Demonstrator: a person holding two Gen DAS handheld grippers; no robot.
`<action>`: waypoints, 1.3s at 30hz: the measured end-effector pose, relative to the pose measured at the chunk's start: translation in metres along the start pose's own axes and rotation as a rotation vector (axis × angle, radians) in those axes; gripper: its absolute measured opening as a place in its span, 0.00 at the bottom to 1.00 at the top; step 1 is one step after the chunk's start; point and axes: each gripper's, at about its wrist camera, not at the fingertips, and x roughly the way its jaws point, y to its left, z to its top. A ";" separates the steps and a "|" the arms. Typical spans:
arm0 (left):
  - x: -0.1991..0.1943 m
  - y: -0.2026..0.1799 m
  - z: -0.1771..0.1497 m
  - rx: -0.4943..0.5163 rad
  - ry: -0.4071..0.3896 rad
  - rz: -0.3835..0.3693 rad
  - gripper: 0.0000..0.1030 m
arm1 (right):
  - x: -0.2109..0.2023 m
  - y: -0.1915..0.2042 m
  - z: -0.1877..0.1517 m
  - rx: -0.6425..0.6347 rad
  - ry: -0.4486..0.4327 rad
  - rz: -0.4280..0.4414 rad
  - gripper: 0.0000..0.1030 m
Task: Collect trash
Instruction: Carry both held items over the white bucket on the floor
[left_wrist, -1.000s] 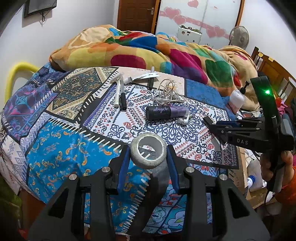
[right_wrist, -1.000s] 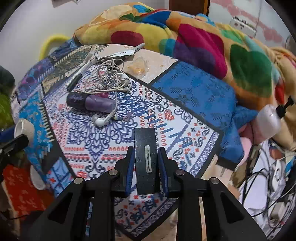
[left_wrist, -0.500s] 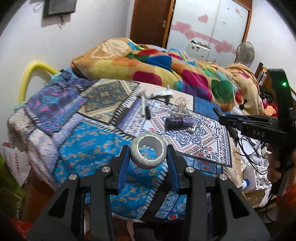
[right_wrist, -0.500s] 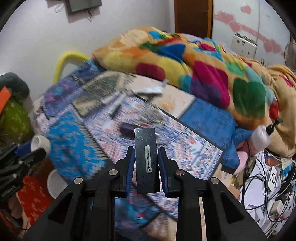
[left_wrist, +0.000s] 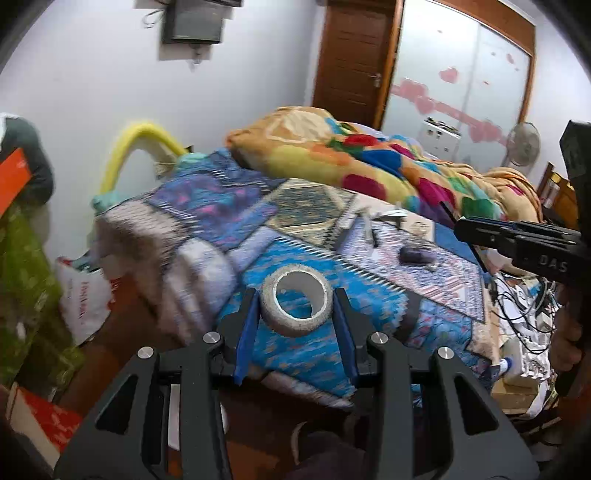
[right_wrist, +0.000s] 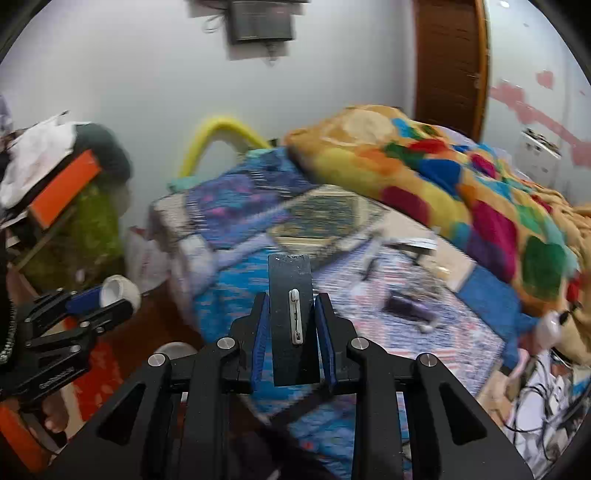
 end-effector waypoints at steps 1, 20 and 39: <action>-0.006 0.010 -0.003 -0.010 -0.001 0.015 0.38 | 0.002 0.010 0.001 -0.008 0.001 0.014 0.22; -0.019 0.168 -0.084 -0.203 0.117 0.193 0.38 | 0.094 0.177 -0.020 -0.176 0.180 0.237 0.22; 0.134 0.247 -0.200 -0.340 0.562 0.166 0.38 | 0.269 0.233 -0.086 -0.166 0.636 0.306 0.22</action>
